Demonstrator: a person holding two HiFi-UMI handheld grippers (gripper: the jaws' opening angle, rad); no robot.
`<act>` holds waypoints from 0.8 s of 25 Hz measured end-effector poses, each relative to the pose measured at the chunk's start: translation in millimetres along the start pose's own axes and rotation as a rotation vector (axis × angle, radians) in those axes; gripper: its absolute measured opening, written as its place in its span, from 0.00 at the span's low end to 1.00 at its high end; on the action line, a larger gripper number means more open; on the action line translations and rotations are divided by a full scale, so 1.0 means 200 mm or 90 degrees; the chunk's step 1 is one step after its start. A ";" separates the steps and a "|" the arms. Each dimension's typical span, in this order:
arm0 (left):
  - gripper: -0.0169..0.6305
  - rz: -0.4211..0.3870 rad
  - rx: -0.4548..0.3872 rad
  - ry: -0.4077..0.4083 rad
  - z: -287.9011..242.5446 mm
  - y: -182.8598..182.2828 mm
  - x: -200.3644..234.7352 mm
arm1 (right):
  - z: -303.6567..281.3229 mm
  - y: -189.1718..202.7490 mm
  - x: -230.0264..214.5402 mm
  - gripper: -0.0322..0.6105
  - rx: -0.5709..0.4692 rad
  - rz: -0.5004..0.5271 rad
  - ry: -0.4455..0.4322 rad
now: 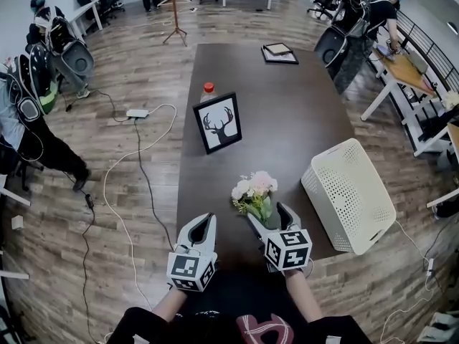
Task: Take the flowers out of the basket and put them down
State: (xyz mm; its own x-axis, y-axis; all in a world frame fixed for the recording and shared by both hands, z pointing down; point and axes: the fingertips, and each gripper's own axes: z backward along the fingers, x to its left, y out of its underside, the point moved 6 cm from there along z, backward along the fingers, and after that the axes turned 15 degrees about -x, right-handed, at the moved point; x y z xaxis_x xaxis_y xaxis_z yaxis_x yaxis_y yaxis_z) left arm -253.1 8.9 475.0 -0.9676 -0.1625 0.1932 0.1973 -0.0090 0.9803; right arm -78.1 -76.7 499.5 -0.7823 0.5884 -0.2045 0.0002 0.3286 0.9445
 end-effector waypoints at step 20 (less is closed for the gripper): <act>0.04 0.001 -0.003 0.001 0.00 0.01 0.00 | 0.08 -0.13 0.04 0.41 -0.081 0.043 0.022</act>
State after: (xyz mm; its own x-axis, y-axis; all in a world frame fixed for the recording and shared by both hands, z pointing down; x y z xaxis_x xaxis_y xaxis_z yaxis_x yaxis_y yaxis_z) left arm -252.0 9.9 476.6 -0.9670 -0.1647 0.1945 0.1993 -0.0133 0.9798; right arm -74.4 -68.8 469.2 -0.8039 0.5796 -0.1331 -0.0240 0.1921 0.9811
